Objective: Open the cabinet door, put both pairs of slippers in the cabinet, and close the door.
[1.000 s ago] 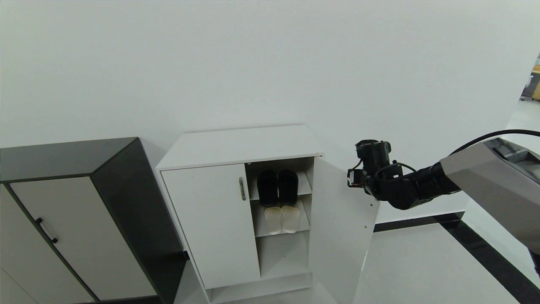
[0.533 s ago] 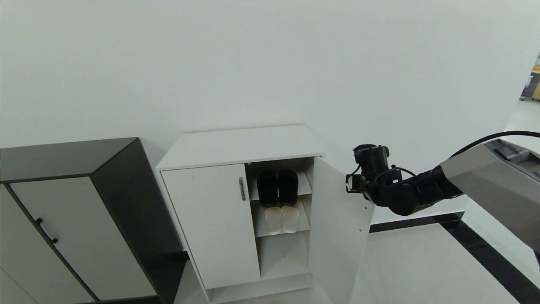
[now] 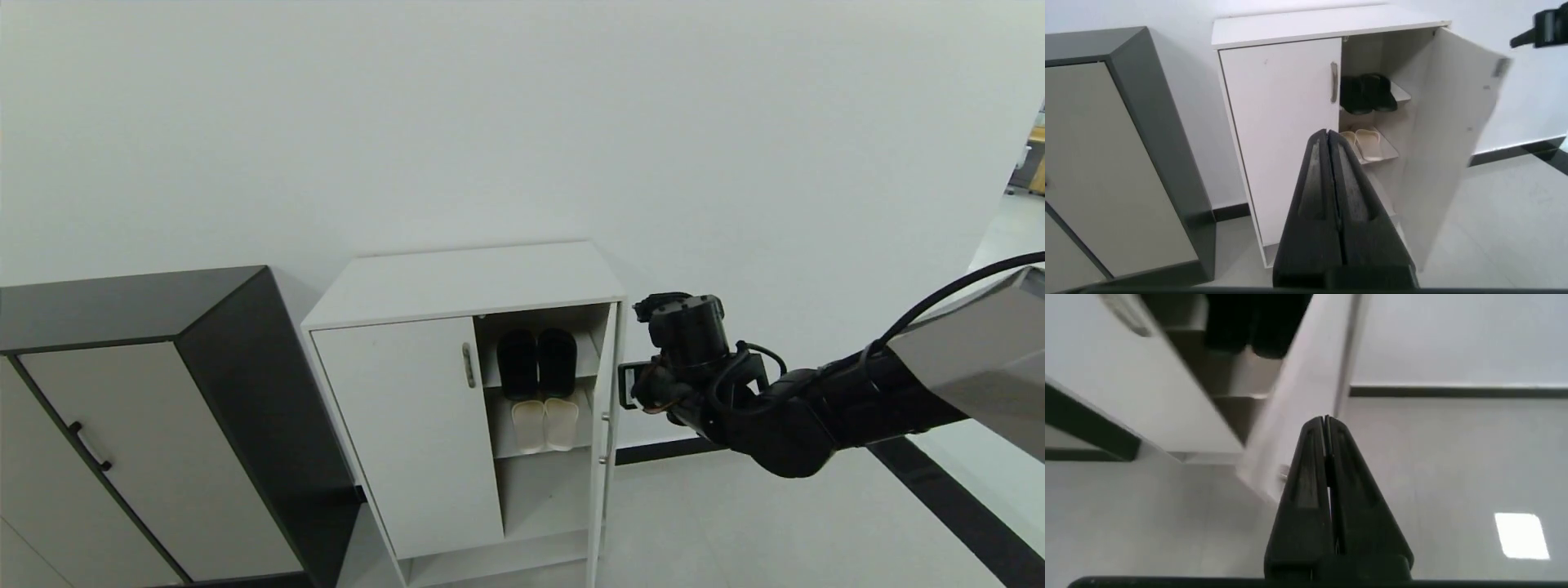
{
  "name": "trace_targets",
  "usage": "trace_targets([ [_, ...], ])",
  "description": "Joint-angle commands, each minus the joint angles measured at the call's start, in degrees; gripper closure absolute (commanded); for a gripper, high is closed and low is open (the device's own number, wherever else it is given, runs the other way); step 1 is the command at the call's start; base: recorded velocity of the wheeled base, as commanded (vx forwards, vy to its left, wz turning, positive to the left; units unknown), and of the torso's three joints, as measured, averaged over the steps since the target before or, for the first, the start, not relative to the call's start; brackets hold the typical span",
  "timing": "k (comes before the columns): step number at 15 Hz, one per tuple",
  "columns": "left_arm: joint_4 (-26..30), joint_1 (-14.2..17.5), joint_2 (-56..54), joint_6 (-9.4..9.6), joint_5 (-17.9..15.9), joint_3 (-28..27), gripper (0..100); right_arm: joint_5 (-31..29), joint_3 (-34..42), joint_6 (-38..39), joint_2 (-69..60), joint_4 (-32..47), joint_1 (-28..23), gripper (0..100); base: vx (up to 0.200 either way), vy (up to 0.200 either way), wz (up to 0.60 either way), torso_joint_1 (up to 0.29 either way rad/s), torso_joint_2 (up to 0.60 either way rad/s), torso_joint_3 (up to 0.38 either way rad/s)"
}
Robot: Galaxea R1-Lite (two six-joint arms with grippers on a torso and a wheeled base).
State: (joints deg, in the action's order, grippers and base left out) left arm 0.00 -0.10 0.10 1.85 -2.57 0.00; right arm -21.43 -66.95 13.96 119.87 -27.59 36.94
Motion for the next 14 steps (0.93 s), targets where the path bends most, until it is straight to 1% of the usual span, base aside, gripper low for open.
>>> trace_targets([
  [1, 0.0, 0.0, 0.0, -0.01, 0.0, 0.0, 100, 0.6, 4.9, -2.8, -3.2, -4.2, 0.6, 100, 0.0, 0.0, 0.0, 0.0, 0.0, 0.0],
  [3, -0.1, 0.0, 0.0, -0.01, 0.0, 0.0, 100, 0.6, 8.5, -4.6, -3.2, -9.7, 0.8, 100, 0.0, 0.0, 0.0, 0.0, 0.0, 0.0],
  [5, -0.1, 0.0, 0.0, -0.01, 0.0, 0.0, 100, 0.8, 9.7, -5.3, -2.8, -11.9, 1.4, 100, 0.0, 0.0, 0.0, 0.0, 0.0, 0.0],
  [8, 0.0, 0.0, 0.0, -0.01, 0.0, 0.0, 100, 1.0, 10.3, -5.3, -2.8, -12.8, 2.0, 100, 0.0, 0.0, 0.6, 0.001, 0.0, 0.002],
  [11, -0.1, 0.0, 0.0, -0.01, 0.0, 0.0, 100, 5.5, 14.2, -5.5, -2.3, -20.6, 2.2, 100, 0.0, 0.0, 0.0, 0.0, 0.0, 0.0],
  [13, -0.1, 0.0, 0.0, -0.01, 0.0, 0.0, 100, 5.4, 15.5, -5.9, -1.7, -23.0, 2.2, 100, 0.0, 0.0, 0.0, 0.0, 0.0, 0.0],
  [14, 0.0, 0.0, 0.0, -0.01, 0.0, 0.0, 100, 6.0, 18.9, -5.8, -2.2, -23.3, 2.2, 100, 0.0, 0.0, 0.0, 0.0, 0.0, 0.0],
])
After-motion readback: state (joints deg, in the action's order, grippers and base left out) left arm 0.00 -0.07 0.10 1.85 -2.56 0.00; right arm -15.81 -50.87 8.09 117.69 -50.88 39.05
